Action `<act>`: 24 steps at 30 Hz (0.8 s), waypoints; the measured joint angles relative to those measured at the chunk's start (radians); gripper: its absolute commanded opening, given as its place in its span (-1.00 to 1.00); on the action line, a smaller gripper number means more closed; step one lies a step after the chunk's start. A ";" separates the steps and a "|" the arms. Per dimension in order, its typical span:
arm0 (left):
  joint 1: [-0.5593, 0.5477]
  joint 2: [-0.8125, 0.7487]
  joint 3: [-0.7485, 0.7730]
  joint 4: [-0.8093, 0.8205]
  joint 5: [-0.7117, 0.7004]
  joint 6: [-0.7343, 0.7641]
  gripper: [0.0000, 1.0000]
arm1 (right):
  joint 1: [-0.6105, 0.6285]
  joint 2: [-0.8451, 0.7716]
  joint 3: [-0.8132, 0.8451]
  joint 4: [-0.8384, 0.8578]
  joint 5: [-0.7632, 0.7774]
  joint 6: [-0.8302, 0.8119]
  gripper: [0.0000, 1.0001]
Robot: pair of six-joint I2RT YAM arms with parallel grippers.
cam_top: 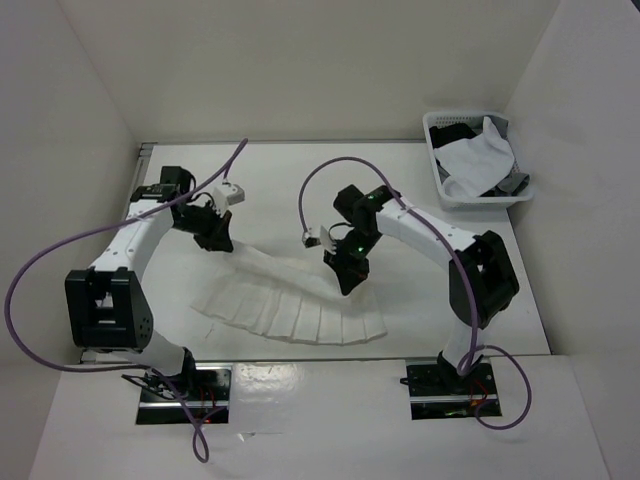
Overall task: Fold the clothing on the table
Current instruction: Fold the skirt
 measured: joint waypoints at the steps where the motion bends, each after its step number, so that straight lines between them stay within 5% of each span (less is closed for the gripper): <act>1: 0.000 -0.019 -0.010 -0.010 0.000 0.014 -1.00 | 0.013 0.006 -0.005 -0.003 0.000 -0.001 -1.00; 14: -0.010 -0.275 -0.073 -0.180 -0.022 0.122 -1.00 | 0.112 0.060 -0.026 -0.021 0.027 -0.006 -1.00; 24: -0.011 -0.255 -0.111 -0.075 -0.065 0.046 -1.00 | 0.016 0.093 0.003 0.151 0.211 0.147 -1.00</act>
